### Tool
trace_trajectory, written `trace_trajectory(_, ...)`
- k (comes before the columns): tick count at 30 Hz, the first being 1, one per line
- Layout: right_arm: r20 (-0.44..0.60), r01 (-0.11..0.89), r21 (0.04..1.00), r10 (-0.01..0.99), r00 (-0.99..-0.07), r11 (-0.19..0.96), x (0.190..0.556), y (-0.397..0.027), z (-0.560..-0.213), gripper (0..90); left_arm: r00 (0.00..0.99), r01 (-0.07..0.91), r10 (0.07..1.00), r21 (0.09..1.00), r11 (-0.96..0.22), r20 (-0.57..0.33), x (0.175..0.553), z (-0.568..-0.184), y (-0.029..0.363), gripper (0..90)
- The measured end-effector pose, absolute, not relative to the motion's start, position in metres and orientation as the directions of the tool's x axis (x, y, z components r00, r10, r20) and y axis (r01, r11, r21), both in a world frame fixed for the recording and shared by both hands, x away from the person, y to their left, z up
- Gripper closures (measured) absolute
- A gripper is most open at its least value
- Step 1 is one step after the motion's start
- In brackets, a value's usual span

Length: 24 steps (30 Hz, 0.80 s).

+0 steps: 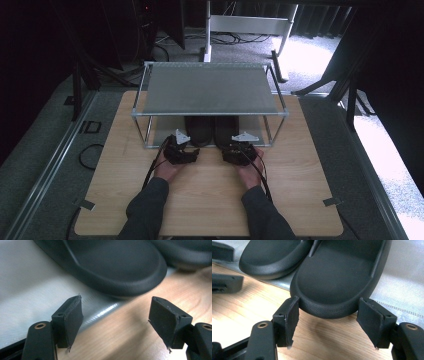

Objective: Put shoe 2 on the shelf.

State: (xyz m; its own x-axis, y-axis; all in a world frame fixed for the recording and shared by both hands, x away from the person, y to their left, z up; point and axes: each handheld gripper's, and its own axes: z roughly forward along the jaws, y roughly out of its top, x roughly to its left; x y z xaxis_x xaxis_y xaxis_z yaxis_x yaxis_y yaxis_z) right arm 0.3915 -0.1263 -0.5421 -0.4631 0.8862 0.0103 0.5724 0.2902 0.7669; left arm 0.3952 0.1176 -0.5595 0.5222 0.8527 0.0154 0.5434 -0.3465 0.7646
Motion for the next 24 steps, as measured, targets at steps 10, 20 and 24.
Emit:
trace_trajectory(10,-0.026,0.558,0.768,0.886,-0.463,0.314,0.3911,-0.1224,-0.5450,30.8,0.540,0.552,0.842,0.763,-0.337,-0.019,0.3960,-0.5589,0.1225,28.4)
trace_trajectory(20,-0.026,0.556,0.771,0.889,-0.457,0.309,0.3943,-0.1191,-0.5461,33.0,0.543,0.541,0.840,0.766,-0.348,-0.002,0.3915,-0.5593,0.1230,31.4)
trace_trajectory(24,-0.030,0.554,0.771,0.887,-0.461,0.314,0.3950,-0.1158,-0.5465,33.6,0.544,0.537,0.839,0.768,-0.349,0.001,0.3894,-0.5596,0.1232,32.0)
